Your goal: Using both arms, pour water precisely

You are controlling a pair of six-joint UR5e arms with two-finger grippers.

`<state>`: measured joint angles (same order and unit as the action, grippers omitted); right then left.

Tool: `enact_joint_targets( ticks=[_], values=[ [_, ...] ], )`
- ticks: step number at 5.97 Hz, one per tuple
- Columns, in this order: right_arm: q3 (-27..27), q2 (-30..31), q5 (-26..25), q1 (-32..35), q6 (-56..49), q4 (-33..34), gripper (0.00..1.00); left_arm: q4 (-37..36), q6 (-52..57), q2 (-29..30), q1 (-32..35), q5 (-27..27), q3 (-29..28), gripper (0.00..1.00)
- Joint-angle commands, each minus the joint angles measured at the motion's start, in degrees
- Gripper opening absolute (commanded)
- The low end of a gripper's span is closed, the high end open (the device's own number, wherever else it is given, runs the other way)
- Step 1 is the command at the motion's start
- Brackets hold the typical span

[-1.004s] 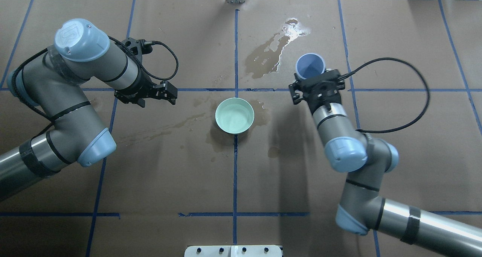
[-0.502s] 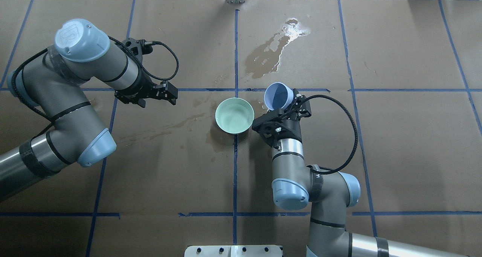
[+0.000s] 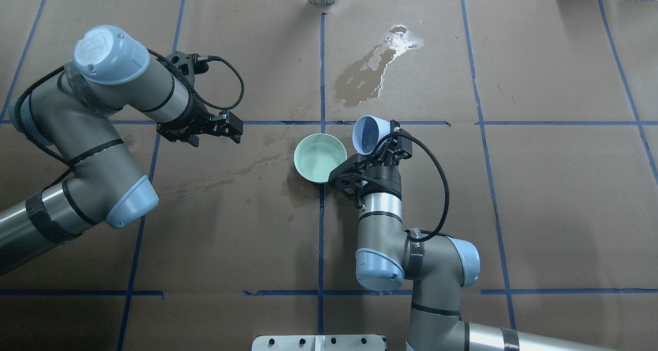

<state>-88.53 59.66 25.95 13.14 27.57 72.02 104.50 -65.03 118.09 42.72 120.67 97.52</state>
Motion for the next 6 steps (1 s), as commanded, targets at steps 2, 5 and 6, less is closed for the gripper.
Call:
enact_joint_targets(
  ticks=[2, 5, 6],
  values=[
    [0.03, -2.88, -2.48, -0.21, -4.19, 8.9, 0.0, 0.0, -0.01, 0.04, 0.0, 0.09, 0.04, 1.0],
    [0.03, -4.2, -2.83, -0.83, -4.36, 14.97, 0.0, 0.0, -0.01, -0.05, 0.0, 0.18, 0.12, 1.0],
    [0.03, -4.29, -3.79, -1.09, -4.45, 17.86, 0.0, 0.0, -0.09, 0.04, 0.0, 0.18, 0.12, 1.0]
  ],
)
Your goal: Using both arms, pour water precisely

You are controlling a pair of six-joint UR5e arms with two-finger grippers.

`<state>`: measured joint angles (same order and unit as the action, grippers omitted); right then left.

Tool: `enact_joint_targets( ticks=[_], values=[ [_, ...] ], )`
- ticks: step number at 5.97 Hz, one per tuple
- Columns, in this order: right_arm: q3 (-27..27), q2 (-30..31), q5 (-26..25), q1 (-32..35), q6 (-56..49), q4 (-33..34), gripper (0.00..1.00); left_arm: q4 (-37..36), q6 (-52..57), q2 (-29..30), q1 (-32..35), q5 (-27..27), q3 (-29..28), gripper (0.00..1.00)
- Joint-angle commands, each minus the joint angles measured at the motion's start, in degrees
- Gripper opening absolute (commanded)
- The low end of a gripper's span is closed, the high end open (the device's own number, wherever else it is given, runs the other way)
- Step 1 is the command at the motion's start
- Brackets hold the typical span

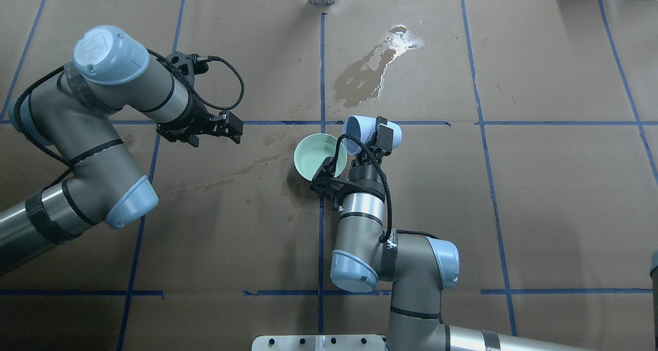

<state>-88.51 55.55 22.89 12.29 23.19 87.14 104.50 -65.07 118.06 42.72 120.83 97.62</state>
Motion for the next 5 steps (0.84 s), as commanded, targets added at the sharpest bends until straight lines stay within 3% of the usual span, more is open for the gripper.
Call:
enact_joint_targets(
  ticks=[1, 5],
  values=[
    [-0.09, -0.18, -0.83, -0.33, -1.73, 2.94, 0.0, 0.0, 0.03, -0.03, 0.0, 0.02, 0.02, 1.0],
    [0.0, -0.09, -4.07, -1.39, -5.08, 6.43, 0.0, 0.0, -0.06, 0.06, 0.0, 0.11, 0.02, 1.0]
  ],
)
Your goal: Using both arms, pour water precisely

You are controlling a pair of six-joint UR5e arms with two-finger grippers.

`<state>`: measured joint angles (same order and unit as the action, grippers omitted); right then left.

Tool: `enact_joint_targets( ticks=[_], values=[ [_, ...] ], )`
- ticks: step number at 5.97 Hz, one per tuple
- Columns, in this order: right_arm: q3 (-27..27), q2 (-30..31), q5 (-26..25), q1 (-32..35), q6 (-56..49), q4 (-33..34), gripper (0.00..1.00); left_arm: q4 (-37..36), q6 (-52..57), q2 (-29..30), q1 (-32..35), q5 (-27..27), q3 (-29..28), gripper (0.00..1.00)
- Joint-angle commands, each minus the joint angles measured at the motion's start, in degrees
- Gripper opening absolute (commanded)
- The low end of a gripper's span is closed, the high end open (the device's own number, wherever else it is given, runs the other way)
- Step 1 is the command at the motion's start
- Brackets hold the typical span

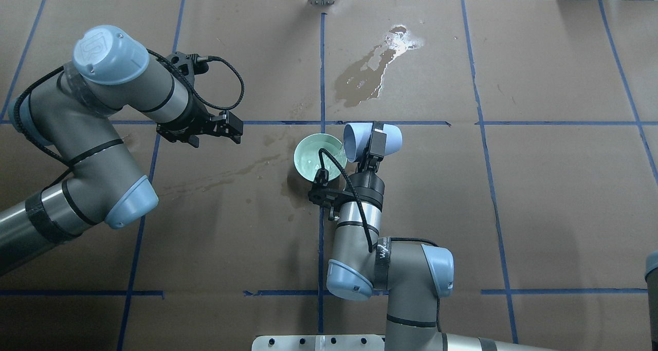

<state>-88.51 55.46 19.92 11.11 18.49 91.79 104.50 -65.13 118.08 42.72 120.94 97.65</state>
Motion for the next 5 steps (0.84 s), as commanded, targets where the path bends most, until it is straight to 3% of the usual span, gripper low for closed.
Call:
enact_joint_targets(
  ticks=[1, 5],
  values=[
    [-0.08, 0.0, -1.11, -0.21, -0.73, 2.68, 0.0, 0.0, 0.0, 0.05, 0.0, 0.0, 0.09, 1.0],
    [-0.08, -0.7, -1.2, -0.12, -5.04, 2.86, 0.0, 0.09, -0.79, 0.05, 0.0, 0.09, 0.18, 1.0]
  ],
)
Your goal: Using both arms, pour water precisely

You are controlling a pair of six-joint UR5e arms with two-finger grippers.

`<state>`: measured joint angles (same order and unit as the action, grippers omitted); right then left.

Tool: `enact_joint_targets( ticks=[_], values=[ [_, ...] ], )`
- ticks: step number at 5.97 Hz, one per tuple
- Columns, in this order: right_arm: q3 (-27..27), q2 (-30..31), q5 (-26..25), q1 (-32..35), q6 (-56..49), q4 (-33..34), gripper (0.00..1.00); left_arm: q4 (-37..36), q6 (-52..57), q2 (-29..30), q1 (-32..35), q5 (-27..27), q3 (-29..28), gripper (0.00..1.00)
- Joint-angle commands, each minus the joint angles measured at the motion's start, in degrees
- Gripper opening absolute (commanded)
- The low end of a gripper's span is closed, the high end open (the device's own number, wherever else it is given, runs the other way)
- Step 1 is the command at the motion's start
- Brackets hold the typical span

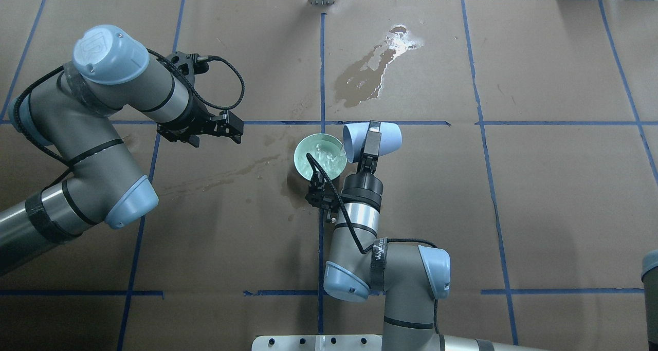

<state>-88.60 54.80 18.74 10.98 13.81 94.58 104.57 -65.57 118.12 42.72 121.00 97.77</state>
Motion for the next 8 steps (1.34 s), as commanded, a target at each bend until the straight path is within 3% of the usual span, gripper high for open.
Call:
enact_joint_targets(
  ticks=[1, 8],
  values=[
    [-0.08, -0.56, -0.02, 0.0, -0.97, 2.69, 0.0, 0.02, -0.35, 0.0, 0.0, 0.02, 0.05, 1.0],
    [-0.34, -2.06, 0.15, 0.09, -0.89, 4.82, 0.0, 0.02, -0.44, 0.0, 0.0, 0.02, 0.32, 1.0]
  ],
)
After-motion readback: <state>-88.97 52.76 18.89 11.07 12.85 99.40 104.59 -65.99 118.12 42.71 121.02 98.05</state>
